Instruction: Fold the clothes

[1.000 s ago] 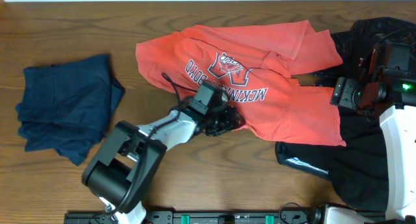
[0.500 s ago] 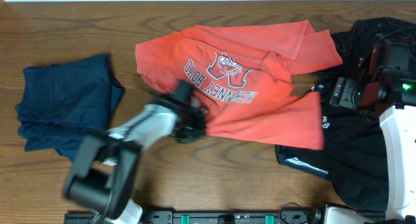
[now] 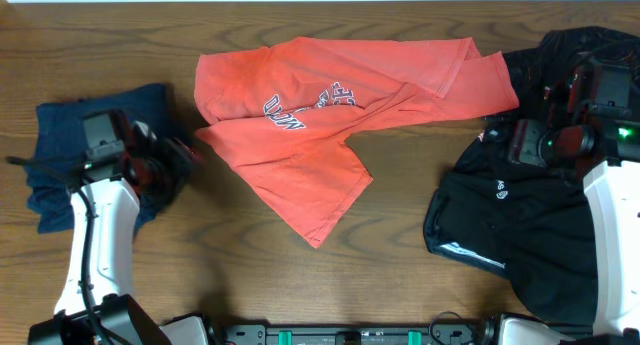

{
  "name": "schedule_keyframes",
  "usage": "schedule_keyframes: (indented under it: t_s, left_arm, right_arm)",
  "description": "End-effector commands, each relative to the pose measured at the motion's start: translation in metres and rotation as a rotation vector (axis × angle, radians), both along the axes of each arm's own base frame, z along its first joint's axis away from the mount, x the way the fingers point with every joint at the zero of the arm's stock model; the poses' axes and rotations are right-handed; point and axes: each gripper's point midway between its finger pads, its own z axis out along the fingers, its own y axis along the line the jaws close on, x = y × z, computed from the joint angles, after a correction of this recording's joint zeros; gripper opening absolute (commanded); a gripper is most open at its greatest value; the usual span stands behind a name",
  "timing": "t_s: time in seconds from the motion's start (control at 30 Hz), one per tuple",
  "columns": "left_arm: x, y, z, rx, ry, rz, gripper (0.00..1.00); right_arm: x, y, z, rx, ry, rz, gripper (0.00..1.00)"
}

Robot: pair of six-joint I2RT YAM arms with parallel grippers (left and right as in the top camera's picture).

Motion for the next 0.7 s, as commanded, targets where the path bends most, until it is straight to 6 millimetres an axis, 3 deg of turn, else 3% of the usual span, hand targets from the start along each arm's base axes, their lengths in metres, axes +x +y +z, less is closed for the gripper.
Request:
schedule_keyframes:
  t_s: [0.0,0.03,0.1,0.3,0.4,0.5,0.67]
  left_arm:
    - [-0.013,-0.036,-0.006,-0.063,0.047,-0.113,0.6]
    - [-0.016,-0.047,-0.008,-0.068,0.055,-0.147,0.59]
    - [-0.018,-0.072,-0.013,-0.063,0.05,-0.235,0.54]
    - [-0.001,-0.147,-0.025,-0.043,-0.061,-0.484,0.52]
    - [0.01,-0.174,-0.041,-0.051,-0.088,-0.543,0.52]
    - [0.012,-0.186,-0.066,-0.074,-0.037,-0.534,0.52]
    - [-0.008,-0.196,-0.098,-0.164,0.099,-0.548,0.52]
  right_arm:
    - [0.009,0.032,-0.009,0.152,0.005,0.153,0.29]
    - [0.011,0.039,-0.014,0.185,0.012,0.185,0.16]
    - [0.017,0.056,-0.028,0.255,0.045,0.25,0.05]
    - [0.024,0.084,-0.09,0.321,0.219,0.317,0.02]
    - [0.028,0.088,-0.122,0.306,0.282,0.325,0.01]
    - [0.03,0.072,-0.152,0.241,0.35,0.255,0.01]
    - [0.017,0.007,-0.184,0.034,0.471,0.036,0.01]
